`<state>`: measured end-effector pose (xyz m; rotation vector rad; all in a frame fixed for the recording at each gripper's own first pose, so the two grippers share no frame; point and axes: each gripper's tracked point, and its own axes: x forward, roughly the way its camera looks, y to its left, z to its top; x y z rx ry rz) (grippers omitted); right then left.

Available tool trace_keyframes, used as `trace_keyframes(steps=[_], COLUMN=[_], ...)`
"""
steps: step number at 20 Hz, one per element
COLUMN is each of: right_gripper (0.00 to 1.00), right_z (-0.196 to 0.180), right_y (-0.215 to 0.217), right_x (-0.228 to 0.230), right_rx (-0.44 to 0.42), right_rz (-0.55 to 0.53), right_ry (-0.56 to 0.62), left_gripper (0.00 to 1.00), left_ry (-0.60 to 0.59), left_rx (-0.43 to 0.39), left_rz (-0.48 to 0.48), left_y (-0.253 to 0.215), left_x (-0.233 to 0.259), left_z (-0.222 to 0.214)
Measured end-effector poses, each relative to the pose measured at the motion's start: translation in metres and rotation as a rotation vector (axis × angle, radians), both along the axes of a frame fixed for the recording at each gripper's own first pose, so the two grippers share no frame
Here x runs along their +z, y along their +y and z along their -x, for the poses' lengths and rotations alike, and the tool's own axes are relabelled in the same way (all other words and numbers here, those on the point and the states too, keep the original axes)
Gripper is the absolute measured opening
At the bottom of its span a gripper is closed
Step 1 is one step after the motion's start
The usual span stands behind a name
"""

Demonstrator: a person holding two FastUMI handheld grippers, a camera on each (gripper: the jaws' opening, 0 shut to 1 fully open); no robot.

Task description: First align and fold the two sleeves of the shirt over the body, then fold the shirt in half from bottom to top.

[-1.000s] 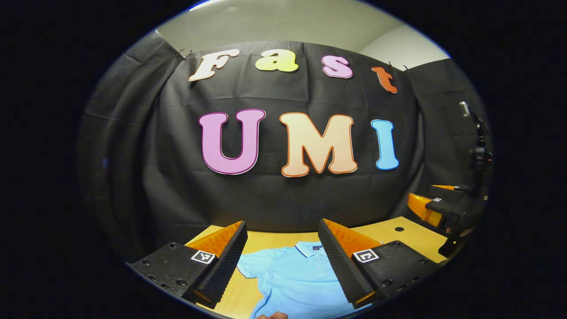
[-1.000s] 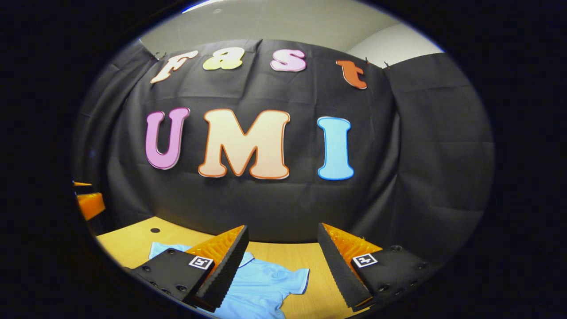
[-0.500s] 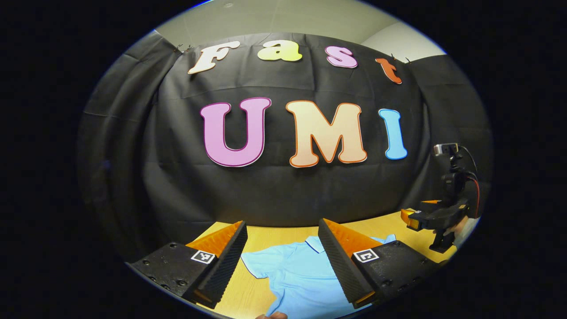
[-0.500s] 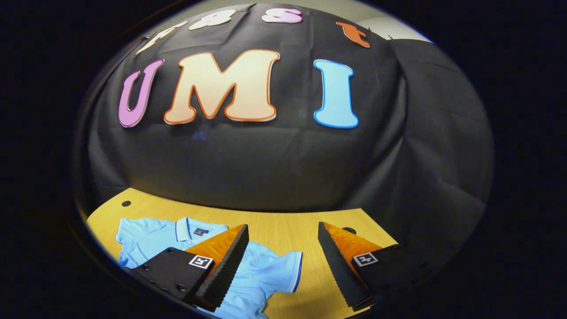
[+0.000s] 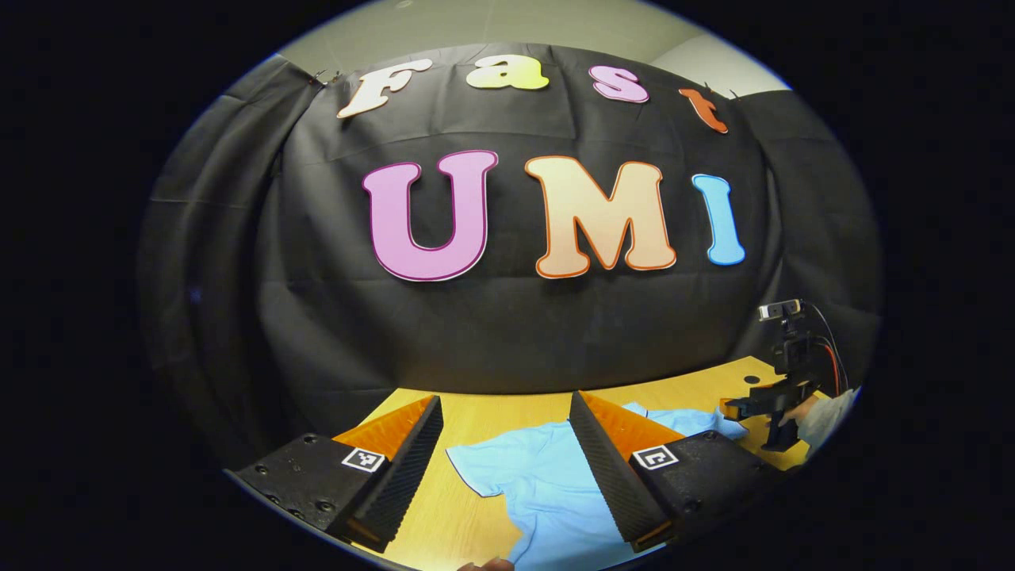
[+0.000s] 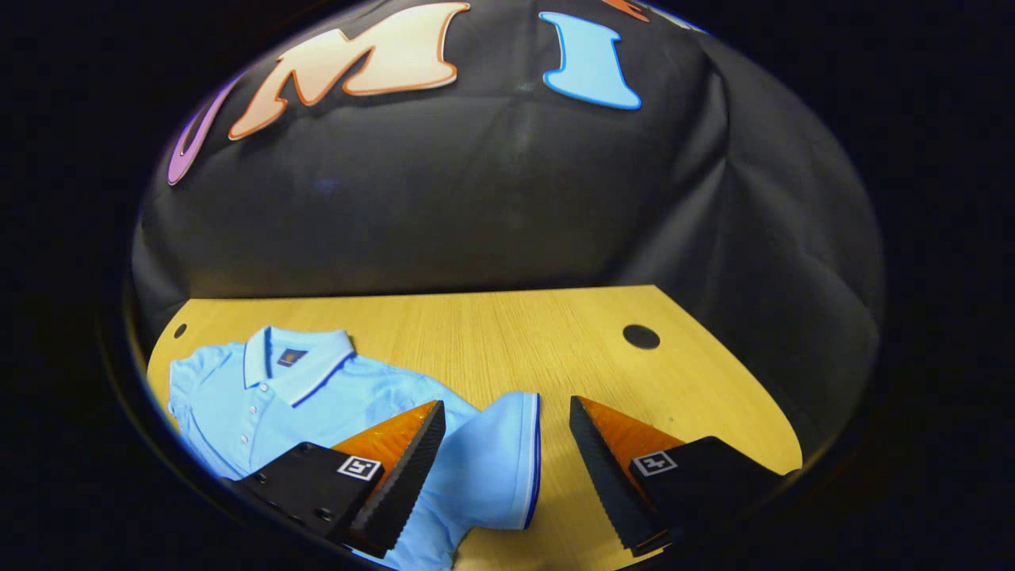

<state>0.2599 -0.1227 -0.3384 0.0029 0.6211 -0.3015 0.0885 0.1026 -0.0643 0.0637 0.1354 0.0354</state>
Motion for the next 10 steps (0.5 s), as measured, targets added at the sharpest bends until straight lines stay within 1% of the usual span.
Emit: trace_keyframes(steps=[3,6,8,9,10], right_gripper=[0.99,0.99,0.99,0.97,0.94], right_z=[0.002,0.011,0.009,0.009,0.009], right_y=[-0.008,-0.009,-0.007,-0.004,0.002], right_x=[-0.019,-0.040,-0.041,-0.043,-0.044], right_rx=[-0.024,-0.039,-0.047,-0.043,-0.037], right_rz=[-0.003,-0.039,-0.067,-0.090,-0.135], right_ry=[0.053,0.121,0.120,0.126,0.128], left_gripper=[0.97,0.97,0.97,0.97,0.97], left_ry=[0.021,0.023,0.029,0.030,0.030], left_rx=[0.002,0.006,0.009,0.010,0.011], left_rz=[0.004,0.007,0.008,0.011,0.014], left_y=[0.005,0.009,0.011,0.012,0.012], left_x=[-0.008,-0.011,-0.013,-0.014,-0.014], left_z=[-0.003,-0.004,-0.005,-0.006,-0.006])
